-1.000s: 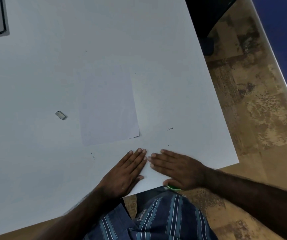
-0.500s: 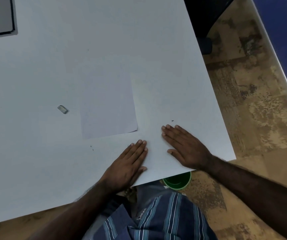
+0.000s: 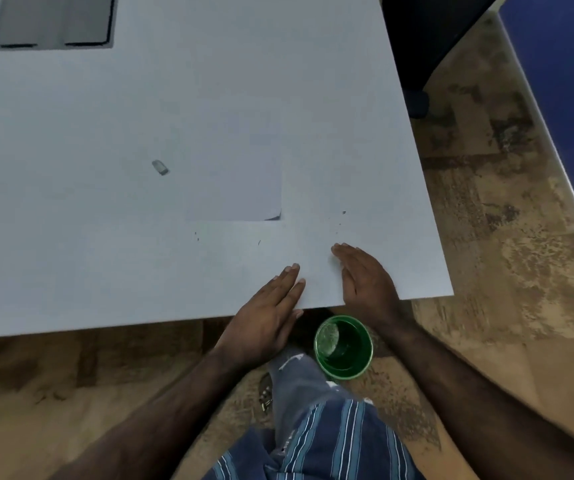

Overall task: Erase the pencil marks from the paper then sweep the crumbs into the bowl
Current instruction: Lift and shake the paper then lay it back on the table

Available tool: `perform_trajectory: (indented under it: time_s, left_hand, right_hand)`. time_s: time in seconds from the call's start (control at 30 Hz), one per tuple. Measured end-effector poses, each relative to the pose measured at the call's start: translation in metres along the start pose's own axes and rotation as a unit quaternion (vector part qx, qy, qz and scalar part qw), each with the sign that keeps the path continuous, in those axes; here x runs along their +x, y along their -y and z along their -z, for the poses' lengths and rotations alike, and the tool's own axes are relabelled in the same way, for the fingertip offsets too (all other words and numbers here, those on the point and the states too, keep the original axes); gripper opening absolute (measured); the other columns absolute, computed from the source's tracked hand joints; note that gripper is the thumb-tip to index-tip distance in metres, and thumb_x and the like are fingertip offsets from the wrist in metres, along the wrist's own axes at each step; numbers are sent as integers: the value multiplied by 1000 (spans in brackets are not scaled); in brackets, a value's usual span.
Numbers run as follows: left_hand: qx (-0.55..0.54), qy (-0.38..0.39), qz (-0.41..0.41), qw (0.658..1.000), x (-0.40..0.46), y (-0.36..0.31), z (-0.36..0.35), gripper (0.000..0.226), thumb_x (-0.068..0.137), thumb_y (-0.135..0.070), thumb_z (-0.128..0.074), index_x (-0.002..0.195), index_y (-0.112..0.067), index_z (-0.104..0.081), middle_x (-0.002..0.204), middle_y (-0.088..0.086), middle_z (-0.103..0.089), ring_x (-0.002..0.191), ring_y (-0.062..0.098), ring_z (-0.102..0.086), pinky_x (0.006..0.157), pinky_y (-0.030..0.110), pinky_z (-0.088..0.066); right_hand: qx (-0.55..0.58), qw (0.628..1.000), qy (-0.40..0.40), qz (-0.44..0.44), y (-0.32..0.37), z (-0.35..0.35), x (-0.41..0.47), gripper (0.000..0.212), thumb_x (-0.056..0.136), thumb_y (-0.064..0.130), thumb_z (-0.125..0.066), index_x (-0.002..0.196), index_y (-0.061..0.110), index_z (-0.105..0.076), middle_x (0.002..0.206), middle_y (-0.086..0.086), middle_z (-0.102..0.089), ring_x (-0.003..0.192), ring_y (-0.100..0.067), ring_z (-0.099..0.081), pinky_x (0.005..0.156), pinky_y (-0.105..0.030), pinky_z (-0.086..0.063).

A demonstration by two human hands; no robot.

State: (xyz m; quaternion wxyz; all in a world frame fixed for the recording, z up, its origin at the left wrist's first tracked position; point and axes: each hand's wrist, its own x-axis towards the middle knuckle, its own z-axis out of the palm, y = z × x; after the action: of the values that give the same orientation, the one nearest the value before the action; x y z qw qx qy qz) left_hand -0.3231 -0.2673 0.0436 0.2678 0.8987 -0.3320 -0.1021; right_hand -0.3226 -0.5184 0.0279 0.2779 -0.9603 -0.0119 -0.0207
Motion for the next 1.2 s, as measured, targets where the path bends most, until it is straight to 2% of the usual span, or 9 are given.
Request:
perform_trajectory:
  time_s: [0.1,0.27,0.4,0.5,0.6,0.8,0.97,1.07,1.2]
  left_hand:
    - [-14,-44,68,997,-20,-17,-14,58,112,-28,-57,161,2,-45,174,17,-32,162,31,-32,130,49,-34]
    - [16,-69,215,974,-19,-8,-35,79,113,-48,-45,167,6,-25,178,25,-14,168,37,-9,137,50,-12]
    - [62,-32,314,947,12,23,-46,101,107,-72,-23,170,3,-1,179,25,10,167,37,12,136,53,5]
    - [92,-31,348,932,36,36,-54,110,101,-81,-13,169,3,7,178,25,17,166,39,19,134,59,8]
    - [120,-35,356,926,58,34,-63,112,100,-85,-10,169,2,10,177,25,21,164,41,22,131,65,11]
    - [127,-39,281,950,91,0,-92,107,100,-82,-5,170,-2,10,177,23,23,165,38,24,133,60,10]
    - [58,-156,181,969,104,-34,-113,88,111,-59,-41,171,0,-15,180,21,-3,169,34,-2,137,52,-7]
    - [91,-204,290,931,103,-35,-115,91,112,-63,-34,171,1,-8,180,21,3,169,34,5,137,51,2]
    - [99,-158,438,880,113,-33,-115,93,111,-65,-19,169,6,-10,178,29,4,167,42,9,134,60,5]
  right_hand:
    - [71,995,-9,-65,16,8,-7,39,110,8,-54,149,12,-62,152,-6,-63,143,-21,-56,125,-38,-42]
    - [116,988,-2,-101,32,14,-24,40,114,17,-51,153,13,-58,156,-5,-59,147,-20,-51,127,-37,-39]
    - [71,994,45,-69,24,18,-22,45,114,23,-51,158,17,-50,166,-2,-47,156,-18,-39,132,-35,-28]
    - [-17,994,89,-55,-6,17,-6,59,114,37,-47,167,17,-32,177,-3,-25,165,-19,-18,136,-40,-14]
    - [-119,986,107,-55,-44,14,13,75,113,53,-38,171,12,-13,181,-9,-3,168,-23,-1,137,-43,-3]
    - [-193,979,61,7,-94,7,26,83,110,64,-26,170,8,-13,180,-11,-2,168,-24,0,137,-48,-6]
    - [-179,983,34,14,-101,5,25,76,112,59,-27,170,11,-16,181,-9,-7,168,-21,-3,137,-48,-11]
    - [-184,982,35,9,-101,6,25,72,114,54,-27,170,9,-19,180,-11,-8,168,-23,-4,136,-50,-12]
    - [-189,981,37,10,-101,5,25,69,115,49,-28,169,7,-21,180,-13,-10,168,-25,-5,136,-50,-11]
